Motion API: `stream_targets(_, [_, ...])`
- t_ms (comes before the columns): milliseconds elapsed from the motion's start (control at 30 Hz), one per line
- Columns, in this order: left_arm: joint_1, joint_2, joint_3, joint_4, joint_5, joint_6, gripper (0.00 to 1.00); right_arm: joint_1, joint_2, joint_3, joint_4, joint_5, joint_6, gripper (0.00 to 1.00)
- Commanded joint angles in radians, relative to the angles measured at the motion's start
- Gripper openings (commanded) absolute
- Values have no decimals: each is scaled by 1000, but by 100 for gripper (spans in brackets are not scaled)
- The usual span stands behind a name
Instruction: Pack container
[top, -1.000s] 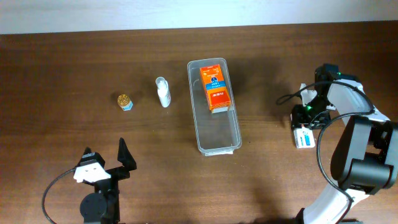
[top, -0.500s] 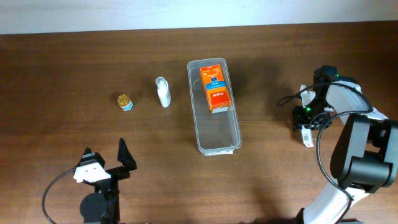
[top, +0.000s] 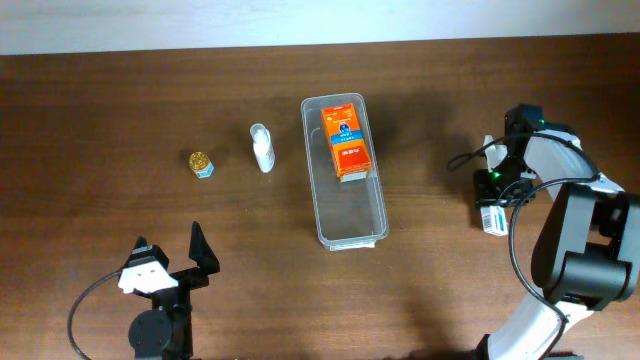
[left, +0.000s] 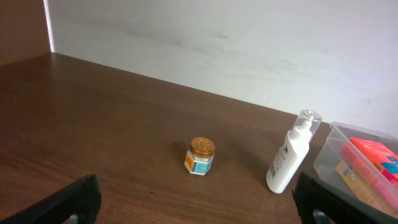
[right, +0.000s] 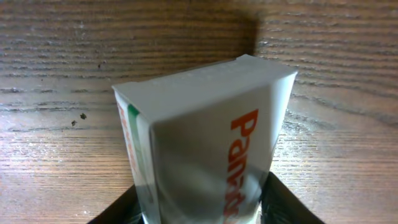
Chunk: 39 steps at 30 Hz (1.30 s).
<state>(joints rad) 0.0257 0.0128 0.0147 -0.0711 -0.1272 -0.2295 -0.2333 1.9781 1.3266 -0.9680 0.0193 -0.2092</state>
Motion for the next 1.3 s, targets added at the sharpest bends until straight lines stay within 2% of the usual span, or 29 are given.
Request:
stream_targets(0, [2,-6,-6,0,11,-9,99,-4,11,-8,5,20,0,42])
stream_targets(400, [2,-6,-6,0,11,-9,99,-3,11,10,-15,11,8,39])
stream_targets(767, [2,-6,-6,0,11,-9,99,-3,11,193,-154,-107,6,39])
stream_targets(1267, [2,-6,-6,0,11,-9,99,17,10,513,-306,-639,7,39])
